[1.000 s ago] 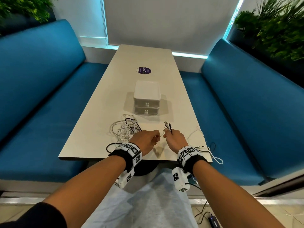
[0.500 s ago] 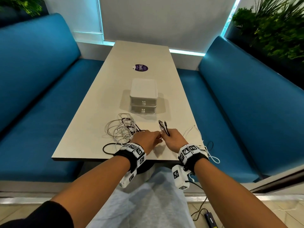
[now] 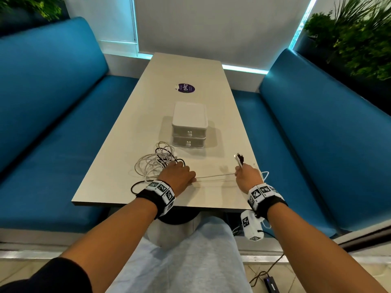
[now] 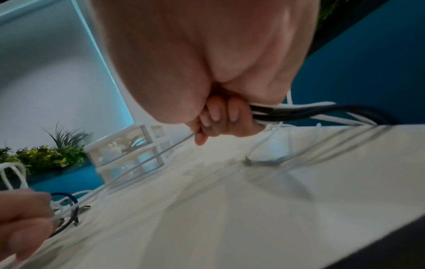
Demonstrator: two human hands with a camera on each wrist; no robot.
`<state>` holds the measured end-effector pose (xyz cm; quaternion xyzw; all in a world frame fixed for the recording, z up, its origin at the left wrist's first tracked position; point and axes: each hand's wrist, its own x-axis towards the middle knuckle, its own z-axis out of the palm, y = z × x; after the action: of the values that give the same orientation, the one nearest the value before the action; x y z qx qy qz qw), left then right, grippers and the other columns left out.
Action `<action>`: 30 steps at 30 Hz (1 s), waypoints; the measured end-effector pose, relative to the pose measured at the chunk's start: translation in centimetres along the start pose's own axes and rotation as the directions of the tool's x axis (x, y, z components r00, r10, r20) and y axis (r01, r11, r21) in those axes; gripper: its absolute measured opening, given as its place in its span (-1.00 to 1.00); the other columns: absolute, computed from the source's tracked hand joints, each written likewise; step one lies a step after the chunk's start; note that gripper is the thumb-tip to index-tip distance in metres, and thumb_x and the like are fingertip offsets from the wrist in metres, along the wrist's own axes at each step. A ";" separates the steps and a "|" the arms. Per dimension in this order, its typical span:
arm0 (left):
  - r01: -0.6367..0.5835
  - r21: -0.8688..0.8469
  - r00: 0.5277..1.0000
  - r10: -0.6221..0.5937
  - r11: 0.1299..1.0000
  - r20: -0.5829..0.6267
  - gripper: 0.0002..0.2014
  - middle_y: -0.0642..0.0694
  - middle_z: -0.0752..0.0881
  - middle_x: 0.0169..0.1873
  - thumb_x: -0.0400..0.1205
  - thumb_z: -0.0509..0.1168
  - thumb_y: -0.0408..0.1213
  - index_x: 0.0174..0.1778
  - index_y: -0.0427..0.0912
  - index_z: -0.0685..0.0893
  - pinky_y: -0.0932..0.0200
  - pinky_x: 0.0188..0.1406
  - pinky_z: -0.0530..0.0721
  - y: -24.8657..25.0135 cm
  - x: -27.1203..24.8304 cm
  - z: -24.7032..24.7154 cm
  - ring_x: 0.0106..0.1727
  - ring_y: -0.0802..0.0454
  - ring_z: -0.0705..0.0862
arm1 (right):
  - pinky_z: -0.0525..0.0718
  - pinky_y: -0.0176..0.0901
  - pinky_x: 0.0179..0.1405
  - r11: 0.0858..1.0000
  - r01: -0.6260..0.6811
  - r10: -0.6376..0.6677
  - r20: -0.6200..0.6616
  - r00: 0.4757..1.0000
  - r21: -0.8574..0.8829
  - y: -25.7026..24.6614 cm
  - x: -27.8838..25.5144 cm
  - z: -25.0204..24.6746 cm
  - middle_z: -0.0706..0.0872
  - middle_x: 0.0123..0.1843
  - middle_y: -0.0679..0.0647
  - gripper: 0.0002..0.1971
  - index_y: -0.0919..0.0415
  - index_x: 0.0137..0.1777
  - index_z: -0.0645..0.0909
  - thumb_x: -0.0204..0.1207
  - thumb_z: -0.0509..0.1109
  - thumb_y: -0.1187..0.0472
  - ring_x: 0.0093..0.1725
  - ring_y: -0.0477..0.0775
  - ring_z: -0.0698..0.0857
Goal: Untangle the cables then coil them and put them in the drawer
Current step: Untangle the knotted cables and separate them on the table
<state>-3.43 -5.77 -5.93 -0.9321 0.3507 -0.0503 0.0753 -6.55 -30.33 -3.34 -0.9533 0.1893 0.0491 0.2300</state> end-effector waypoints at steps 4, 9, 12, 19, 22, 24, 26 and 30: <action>-0.036 0.088 0.999 0.035 0.995 0.014 -0.70 0.00 0.81 -0.14 0.70 0.19 0.01 -0.06 -0.04 0.78 -0.13 0.23 0.45 1.6 -0.2 0.0 0.14 -0.18 0.61 | 0.41 -0.14 -0.13 0.982 0.038 -0.029 -0.049 0.998 0.187 -1.3 -0.7 -0.6 0.69 -0.09 0.13 -0.62 0.24 0.02 0.67 0.76 0.09 0.04 0.01 0.26 0.66; -0.093 0.056 0.996 0.092 0.994 0.015 -0.73 -0.04 0.80 -0.09 0.69 0.17 -0.13 -0.06 -0.11 0.77 -0.19 0.41 0.32 3.3 -0.2 -0.4 0.18 -0.15 0.57 | 0.42 -0.12 -0.17 0.942 0.260 -0.259 -0.032 0.965 0.214 -4.6 -1.7 0.3 0.71 -0.18 0.09 -0.65 0.12 -0.15 0.55 0.76 0.10 -0.03 -0.15 0.18 0.61; -0.085 0.052 0.996 0.083 0.995 0.037 -0.74 -0.05 0.80 -0.18 0.65 0.18 -0.13 -0.15 -0.10 0.76 -0.19 0.36 0.31 3.2 -0.3 -0.7 0.09 -0.13 0.64 | 0.51 0.02 -0.14 0.915 0.359 -0.371 0.035 0.928 0.184 -5.9 -2.3 1.4 0.66 -0.23 0.19 -0.63 0.18 -0.16 0.49 0.77 0.06 -0.03 -0.19 0.24 0.58; -0.036 0.044 0.999 0.035 0.998 0.021 -0.68 -0.06 0.80 -0.15 0.70 0.10 -0.13 -0.10 -0.07 0.77 -0.07 0.38 0.22 2.6 0.1 -0.4 0.09 -0.10 0.67 | 0.66 0.00 -0.13 0.868 0.393 -0.450 0.145 0.881 0.303 -6.9 -3.1 3.0 0.70 -0.32 0.08 -0.66 -0.04 -0.26 0.49 0.73 0.11 -0.08 -0.31 0.11 0.68; -0.019 0.025 1.000 0.018 1.000 0.023 -0.75 -0.02 0.80 -0.16 0.67 0.18 -0.13 -0.09 -0.05 0.77 -0.12 0.36 0.32 2.2 0.3 -0.5 0.07 -0.11 0.68 | 0.61 -0.01 -0.04 0.873 0.456 -0.485 0.214 0.848 0.170 -6.5 -3.1 3.1 0.75 -0.18 0.17 -0.65 0.06 -0.19 0.56 0.74 0.12 -0.07 -0.08 0.24 0.71; -0.005 0.041 1.000 0.006 0.999 -0.012 -0.79 0.01 0.80 -0.25 0.61 0.30 -0.03 -0.16 -0.02 0.78 -0.14 0.26 0.47 1.9 0.2 -0.3 -0.03 -0.11 0.70 | 0.54 -0.02 -0.05 0.869 0.493 -0.487 0.252 0.836 0.046 -5.9 -2.9 3.0 0.77 -0.06 0.26 -0.63 0.16 -0.07 0.63 0.75 0.11 -0.04 0.00 0.29 0.69; 0.017 0.046 0.999 -0.015 0.999 -0.041 -0.76 0.02 0.78 -0.27 0.58 0.35 0.06 -0.20 -0.01 0.79 -0.14 0.19 0.51 1.3 -0.1 -0.3 -0.07 -0.12 0.71 | 0.54 0.01 -0.06 0.854 0.510 -0.477 0.241 0.846 -0.101 -5.3 -2.6 2.7 0.76 0.01 0.30 -0.61 0.23 0.07 0.65 0.75 0.10 -0.04 0.03 0.32 0.69; 0.061 0.019 0.998 -0.060 0.998 -0.027 -0.69 0.01 0.75 0.00 0.72 0.16 0.03 0.05 -0.04 0.75 -0.19 0.31 0.34 0.2 -0.5 -1.1 0.22 -0.16 0.58 | 0.62 0.01 -0.14 0.810 0.441 -0.398 0.191 0.897 -0.386 -3.6 -1.9 1.6 0.71 0.05 0.27 -0.61 0.19 0.26 0.57 0.75 0.06 -0.05 -0.02 0.32 0.72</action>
<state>-4.06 -5.70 -4.87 -0.9407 0.3229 -0.0682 0.0786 -6.91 -26.03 -2.94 -0.9944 -0.0529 0.0845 0.0342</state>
